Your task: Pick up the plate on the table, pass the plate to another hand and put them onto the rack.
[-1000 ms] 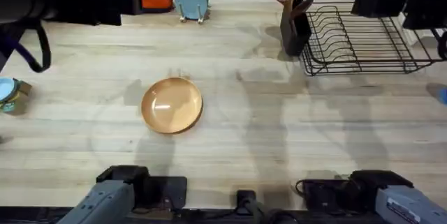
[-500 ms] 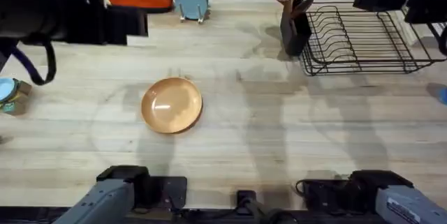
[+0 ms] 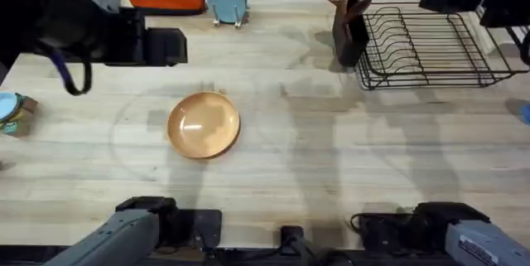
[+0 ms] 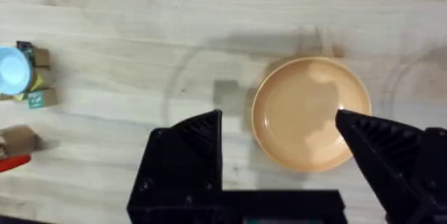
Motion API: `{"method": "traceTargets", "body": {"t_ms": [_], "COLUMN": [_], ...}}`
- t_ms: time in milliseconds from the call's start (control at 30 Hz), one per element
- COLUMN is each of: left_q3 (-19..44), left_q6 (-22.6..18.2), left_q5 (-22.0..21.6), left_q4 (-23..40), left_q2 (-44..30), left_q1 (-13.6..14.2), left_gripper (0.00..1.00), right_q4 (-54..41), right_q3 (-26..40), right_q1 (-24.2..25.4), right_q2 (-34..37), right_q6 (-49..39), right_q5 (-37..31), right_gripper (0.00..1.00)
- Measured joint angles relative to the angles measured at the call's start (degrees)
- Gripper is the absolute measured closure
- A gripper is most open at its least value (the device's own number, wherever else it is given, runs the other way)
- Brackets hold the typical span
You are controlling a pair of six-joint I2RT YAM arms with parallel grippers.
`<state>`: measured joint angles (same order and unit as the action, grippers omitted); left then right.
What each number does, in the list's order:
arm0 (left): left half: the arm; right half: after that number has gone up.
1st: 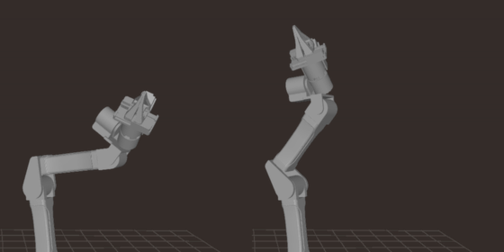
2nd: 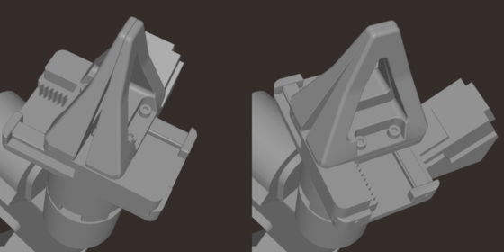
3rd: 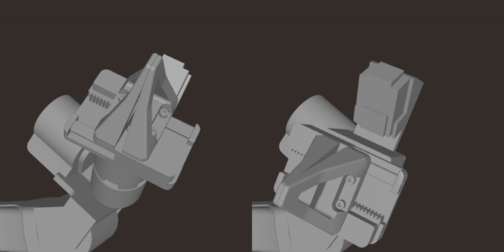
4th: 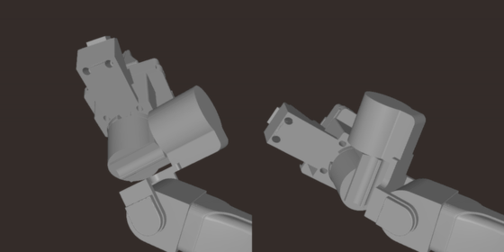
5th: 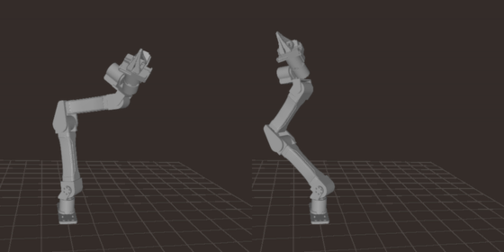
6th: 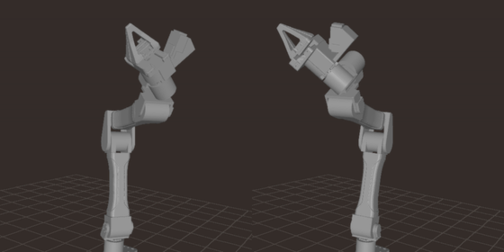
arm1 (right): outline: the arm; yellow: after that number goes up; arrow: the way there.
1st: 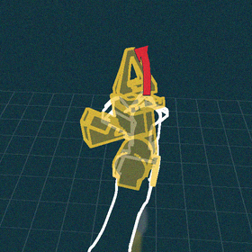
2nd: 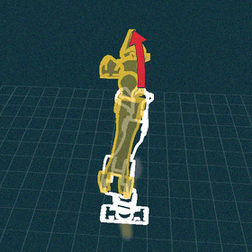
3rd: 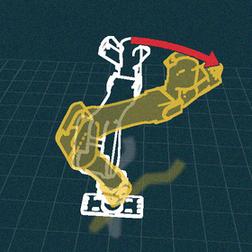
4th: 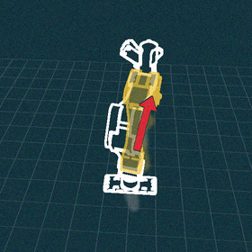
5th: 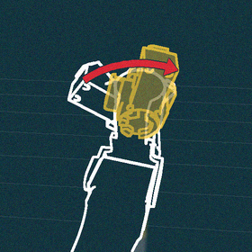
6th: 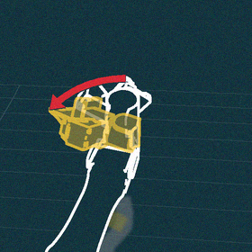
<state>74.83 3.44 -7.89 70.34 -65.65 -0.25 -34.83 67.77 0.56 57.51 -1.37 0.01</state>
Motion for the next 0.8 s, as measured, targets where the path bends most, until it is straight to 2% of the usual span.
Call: {"method": "traceTargets", "body": {"t_ms": [233,267,300,533,800], "left_q3": [-11.5,-15.5,-16.7,-22.3,-27.0], "left_q6": [0.1,0.6,0.8,1.5,1.5], "left_q5": [1.5,2.3,2.9,5.8,6.8], "left_q4": [-6.5,-8.8,-9.9,-15.8,-22.4], "left_q2": [0.0,0.0,0.0,0.0,0.0], "left_q1": [-0.6,-2.4,-3.3,-8.7,-10.3], "left_gripper": [0.007,0.007,0.007,0.007,0.007], "right_q4": [0.0,0.0,0.0,0.0,0.0], "right_q3": [0.0,0.0,0.0,0.0,0.0], "right_q1": [0.0,0.0,0.0,0.0,0.0], "right_q2": [0.0,0.0,0.0,0.0,0.0], "right_q6": [-0.1,-0.8,-1.2,-2.6,-3.9], "right_q5": [0.0,-0.1,-0.2,-0.2,-0.2], "right_gripper": [0.003,0.003,0.003,0.003,0.003]}}
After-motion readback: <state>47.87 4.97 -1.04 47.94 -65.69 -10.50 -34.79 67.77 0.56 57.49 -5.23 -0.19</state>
